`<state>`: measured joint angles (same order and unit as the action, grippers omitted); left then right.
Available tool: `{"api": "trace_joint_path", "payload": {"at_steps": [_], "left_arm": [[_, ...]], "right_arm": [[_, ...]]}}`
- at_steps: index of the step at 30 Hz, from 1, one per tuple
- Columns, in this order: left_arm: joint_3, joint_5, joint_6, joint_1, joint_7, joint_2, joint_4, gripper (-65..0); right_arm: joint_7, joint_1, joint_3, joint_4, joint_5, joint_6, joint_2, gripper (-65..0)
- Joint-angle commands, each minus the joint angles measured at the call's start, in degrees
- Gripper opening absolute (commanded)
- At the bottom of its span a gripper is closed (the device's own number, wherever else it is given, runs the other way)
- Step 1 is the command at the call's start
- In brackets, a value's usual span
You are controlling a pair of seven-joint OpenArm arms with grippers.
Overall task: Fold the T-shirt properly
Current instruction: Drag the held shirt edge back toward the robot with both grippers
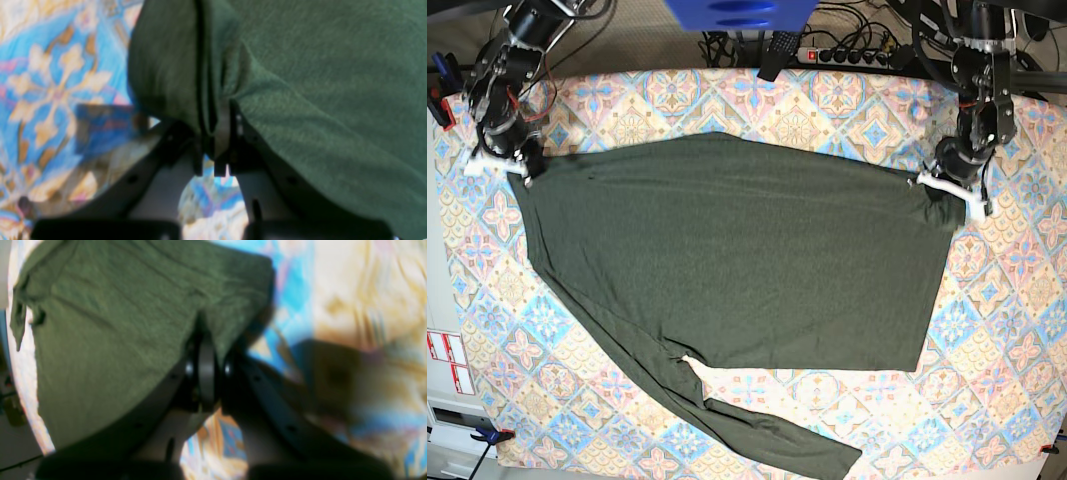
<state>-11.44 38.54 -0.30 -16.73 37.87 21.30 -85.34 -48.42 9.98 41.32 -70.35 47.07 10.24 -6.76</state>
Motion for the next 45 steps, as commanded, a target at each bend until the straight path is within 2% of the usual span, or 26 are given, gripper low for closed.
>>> {"api": "trace_joint_path", "payload": {"at_steps": [1,12,23,25,28,33,37,41,45], "left_arm": [[-1.26,-0.70,0.43,-1.07,-1.52,1.16,-1.74,-65.0],[-2.14,-0.70,0.43,-13.38,-1.69,2.57,-9.47,-65.0],[-2.05,-1.14,0.69,-14.08,-1.52,2.30,-9.38,-65.0],[-2.05,-1.14,0.69,-14.08,-1.52,2.30,-9.38,-65.0],[-2.05,-1.14,0.78,-14.17,-1.43,2.30,-9.38,-56.7],[-2.05,-0.96,0.78,-14.26,1.83,2.39,-9.65,-36.8],[-2.14,-0.70,0.78,-14.26,3.14,2.48,-9.82,-24.7],[-3.55,-0.70,0.78,-14.35,3.14,2.57,-9.82,-19.1],[-6.45,-0.70,0.69,-14.26,3.14,2.39,-9.91,-18.7]], "right_arm": [[1.35,1.14,1.10,-1.87,0.36,-0.17,-1.37,-64.8],[1.52,12.92,1.45,-12.25,0.71,-0.17,-1.37,-64.9],[1.61,13.36,1.27,-11.98,0.27,-0.17,-1.37,-64.6],[1.52,13.45,1.27,-12.07,0.18,-0.17,-1.37,-62.6],[1.44,13.71,1.36,-12.42,0.18,-0.17,-1.37,-56.9],[1.52,14.33,1.36,-12.51,0.18,-0.17,-1.37,-48.4],[1.61,14.33,1.45,-12.51,0.18,-0.17,-1.37,-45.8],[1.44,14.33,4.88,-12.51,0.18,-0.17,-1.19,-45.6],[1.44,14.15,7.08,-12.51,0.18,-0.17,-1.10,-45.5]]}}
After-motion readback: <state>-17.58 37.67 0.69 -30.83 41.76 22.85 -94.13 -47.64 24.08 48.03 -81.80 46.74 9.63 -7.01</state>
